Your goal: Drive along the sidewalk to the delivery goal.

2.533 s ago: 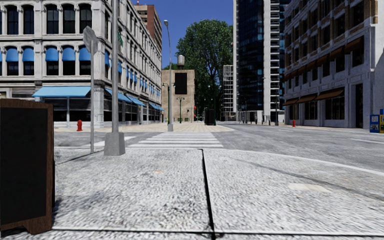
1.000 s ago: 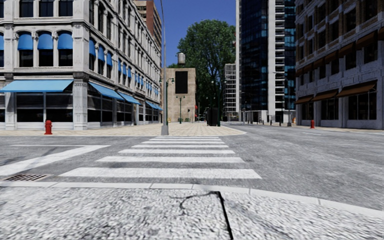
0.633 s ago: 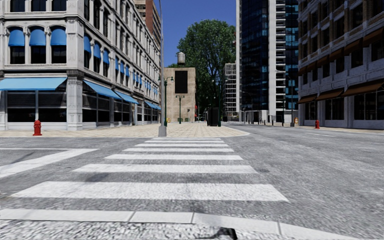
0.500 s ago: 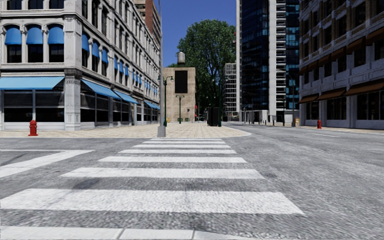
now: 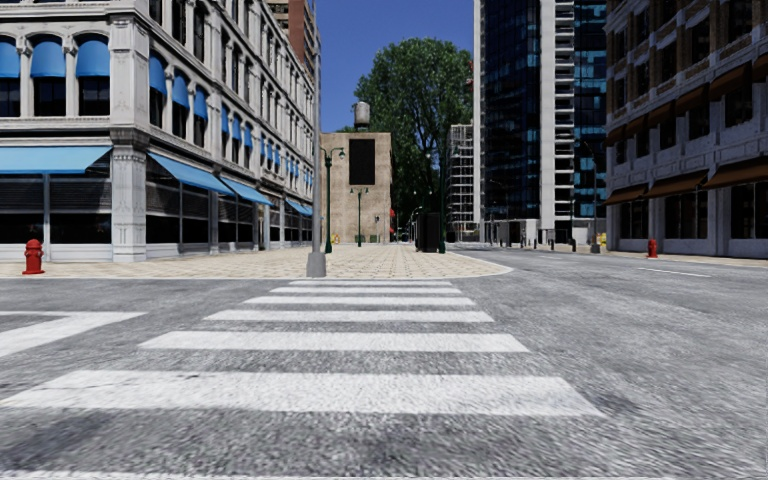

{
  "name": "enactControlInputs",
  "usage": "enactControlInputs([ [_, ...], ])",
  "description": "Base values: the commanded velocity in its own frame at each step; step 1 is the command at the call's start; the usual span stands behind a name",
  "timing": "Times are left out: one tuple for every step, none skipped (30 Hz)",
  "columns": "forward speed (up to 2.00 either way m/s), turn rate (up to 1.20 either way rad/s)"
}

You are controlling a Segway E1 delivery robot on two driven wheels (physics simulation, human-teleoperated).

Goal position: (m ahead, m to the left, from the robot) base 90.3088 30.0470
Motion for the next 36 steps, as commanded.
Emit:
enactControlInputs([
  [1.19, 0.00],
  [1.19, 0.00],
  [1.19, 0.00],
  [1.19, 0.00],
  [1.19, 0.00],
  [1.19, 0.00],
  [1.19, 0.00],
  [1.19, 0.00],
  [1.19, 0.00],
  [1.19, 0.00],
  [1.19, 0.00],
  [1.19, 0.00],
  [1.19, 0.00],
  [1.19, 0.00],
  [1.22, 0.00],
  [1.22, 0.00],
  [1.24, 0.00],
  [1.25, 0.00],
  [1.27, 0.00],
  [1.28, 0.00],
  [1.28, 0.00],
  [1.29, 0.00],
  [1.29, 0.00],
  [1.30, 0.00],
  [1.31, 0.00],
  [1.32, 0.00],
  [1.33, 0.00],
  [1.34, 0.00],
  [1.34, 0.00],
  [1.34, 0.00],
  [1.34, 0.00],
  [1.34, 0.00],
  [1.34, 0.00],
  [1.34, 0.00],
  [1.34, 0.00],
  [1.46, 0.00],
])
